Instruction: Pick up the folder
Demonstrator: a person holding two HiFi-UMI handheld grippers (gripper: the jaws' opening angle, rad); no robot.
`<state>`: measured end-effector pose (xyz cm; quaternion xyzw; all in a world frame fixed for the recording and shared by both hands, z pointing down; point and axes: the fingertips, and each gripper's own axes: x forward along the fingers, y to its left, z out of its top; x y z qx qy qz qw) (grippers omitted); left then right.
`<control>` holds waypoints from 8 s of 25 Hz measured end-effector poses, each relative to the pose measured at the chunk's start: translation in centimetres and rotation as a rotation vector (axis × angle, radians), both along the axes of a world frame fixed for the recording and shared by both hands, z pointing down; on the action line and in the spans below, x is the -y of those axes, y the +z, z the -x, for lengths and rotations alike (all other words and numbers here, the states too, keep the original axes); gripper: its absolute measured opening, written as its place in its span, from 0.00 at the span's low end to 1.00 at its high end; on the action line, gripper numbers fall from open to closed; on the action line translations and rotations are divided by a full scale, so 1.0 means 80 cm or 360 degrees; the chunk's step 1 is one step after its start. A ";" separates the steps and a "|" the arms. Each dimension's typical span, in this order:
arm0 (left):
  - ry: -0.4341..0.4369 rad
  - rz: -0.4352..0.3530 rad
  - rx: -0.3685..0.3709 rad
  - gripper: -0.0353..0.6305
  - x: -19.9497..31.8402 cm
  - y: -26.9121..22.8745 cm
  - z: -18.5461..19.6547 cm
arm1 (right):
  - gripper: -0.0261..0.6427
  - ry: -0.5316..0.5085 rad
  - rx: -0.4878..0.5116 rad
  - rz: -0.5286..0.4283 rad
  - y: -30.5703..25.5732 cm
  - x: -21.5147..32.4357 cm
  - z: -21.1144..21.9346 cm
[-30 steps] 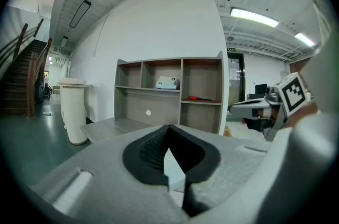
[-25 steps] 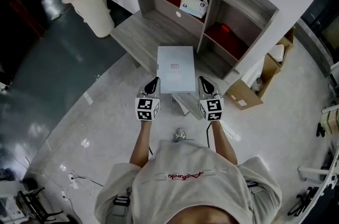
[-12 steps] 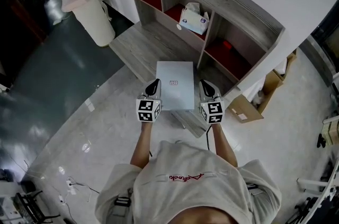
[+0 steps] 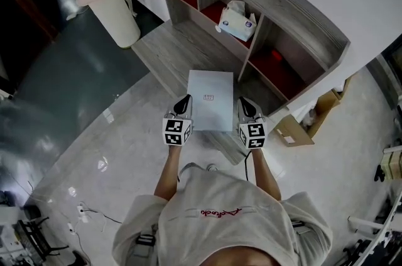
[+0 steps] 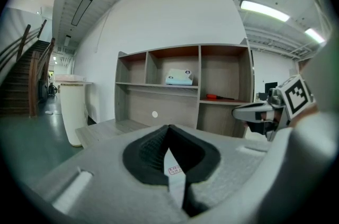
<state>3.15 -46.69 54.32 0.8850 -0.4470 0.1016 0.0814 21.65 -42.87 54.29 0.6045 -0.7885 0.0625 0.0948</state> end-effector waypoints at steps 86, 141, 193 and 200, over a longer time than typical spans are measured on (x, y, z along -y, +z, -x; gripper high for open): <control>0.0168 0.1022 -0.0250 0.74 -0.001 0.298 0.009 | 0.65 0.0268 0.0856 0.0791 0.292 0.004 0.039; -0.0003 0.0694 -0.0408 0.77 -0.019 0.169 0.027 | 0.64 0.0124 0.0906 0.0547 0.166 -0.007 0.065; -0.0057 0.0250 -0.0472 0.77 -0.377 -0.005 0.103 | 0.63 -0.0062 0.0809 0.0144 -0.008 -0.354 0.139; -0.0066 0.0240 -0.0491 0.77 -0.419 -0.006 0.105 | 0.63 -0.0069 0.0779 0.0129 -0.011 -0.396 0.141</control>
